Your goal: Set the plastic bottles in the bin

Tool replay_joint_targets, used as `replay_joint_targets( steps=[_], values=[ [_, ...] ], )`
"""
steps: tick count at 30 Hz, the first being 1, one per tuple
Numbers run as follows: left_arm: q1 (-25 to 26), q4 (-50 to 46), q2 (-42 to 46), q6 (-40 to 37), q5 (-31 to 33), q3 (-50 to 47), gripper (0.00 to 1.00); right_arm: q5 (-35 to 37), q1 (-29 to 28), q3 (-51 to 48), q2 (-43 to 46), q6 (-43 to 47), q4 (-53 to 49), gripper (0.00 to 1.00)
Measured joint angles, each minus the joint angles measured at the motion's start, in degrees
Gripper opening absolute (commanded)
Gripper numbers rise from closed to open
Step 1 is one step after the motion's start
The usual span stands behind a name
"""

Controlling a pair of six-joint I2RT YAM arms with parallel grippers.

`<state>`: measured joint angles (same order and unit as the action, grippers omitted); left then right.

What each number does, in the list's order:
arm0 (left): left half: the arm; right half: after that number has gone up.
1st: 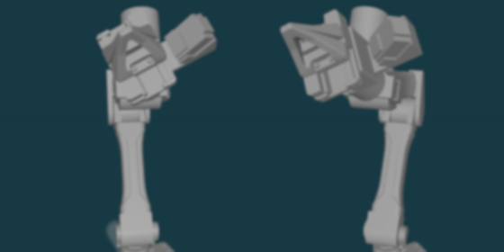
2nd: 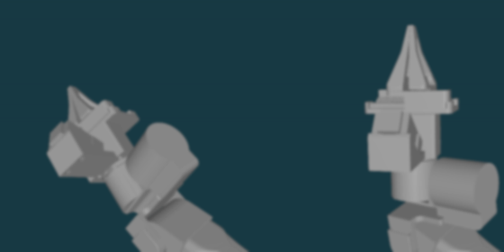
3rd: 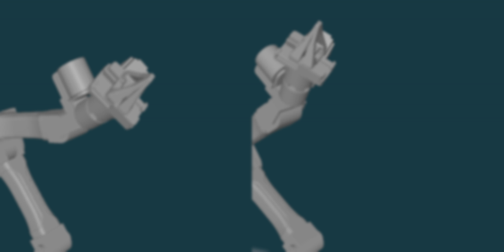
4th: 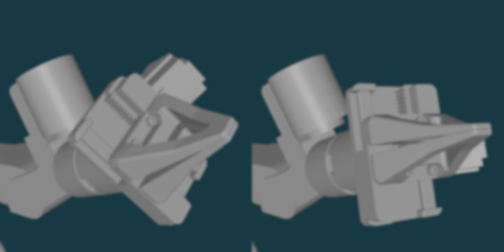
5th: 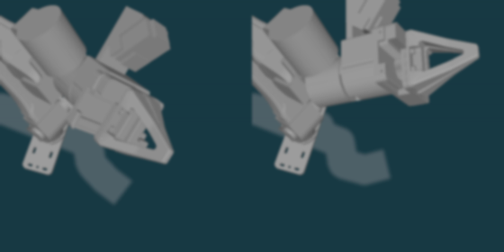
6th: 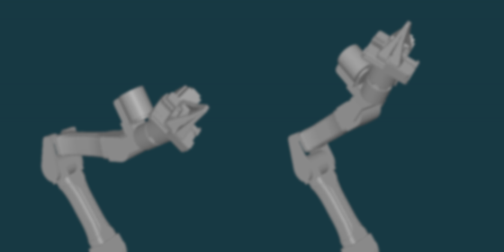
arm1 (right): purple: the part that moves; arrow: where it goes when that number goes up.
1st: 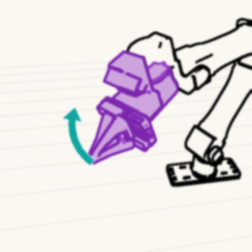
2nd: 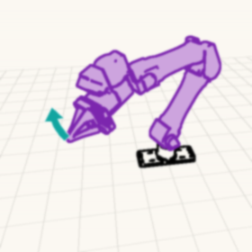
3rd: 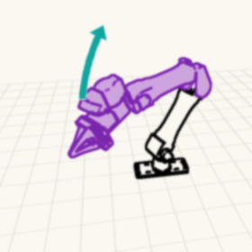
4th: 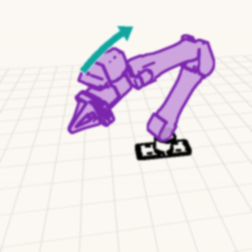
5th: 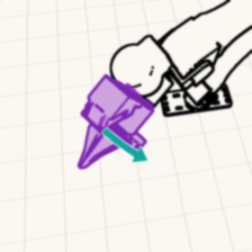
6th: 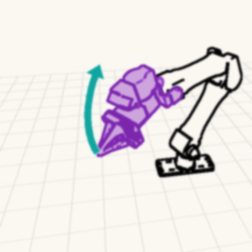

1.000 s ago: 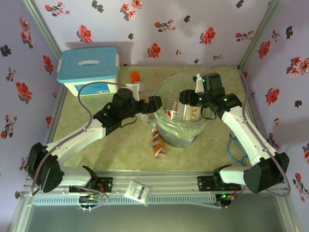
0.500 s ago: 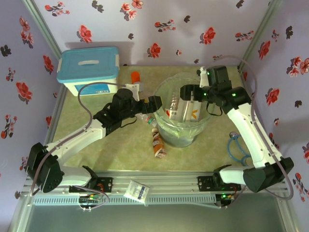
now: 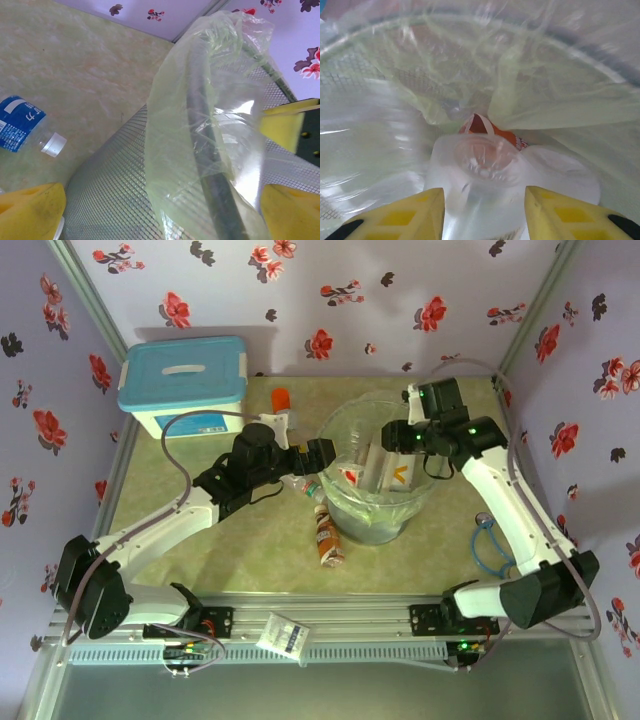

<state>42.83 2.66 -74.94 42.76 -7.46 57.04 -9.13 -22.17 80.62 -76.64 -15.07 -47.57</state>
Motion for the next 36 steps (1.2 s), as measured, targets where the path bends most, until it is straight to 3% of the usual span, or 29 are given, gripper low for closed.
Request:
replay_joint_targets(
  steps=[7, 11, 15, 22, 31, 36],
  values=[
    [0.00, 0.04, 0.00, 0.02, 0.02, 0.00, 1.00, -0.52, -2.16, -4.55, -0.15, -1.62, 3.06, 0.44],
    [0.00, 0.00, 0.00, 0.02, 0.00, 0.00, 1.00, 0.44, -2.16, -2.58, -0.22, -1.01, 1.14, 0.55],
    [0.00, -0.15, 0.15, -0.02, 0.02, 0.00, 1.00, 2.16, -2.14, 2.86, -0.22, 0.33, -2.05, 0.59],
    [0.00, -1.27, 0.70, -0.26, 0.26, 0.00, 1.00, 0.87, -2.23, 8.39, 0.63, 0.09, -1.31, 0.49],
    [0.00, -1.29, 0.70, -0.26, 0.37, 0.00, 1.00, -4.09, -7.61, 13.49, -6.05, -0.39, 2.23, 0.52],
    [-0.04, -1.33, 0.70, -0.26, 0.44, 0.00, 1.00, -4.31, -7.72, 13.88, -10.64, -0.33, 3.58, 0.48]
  ],
)
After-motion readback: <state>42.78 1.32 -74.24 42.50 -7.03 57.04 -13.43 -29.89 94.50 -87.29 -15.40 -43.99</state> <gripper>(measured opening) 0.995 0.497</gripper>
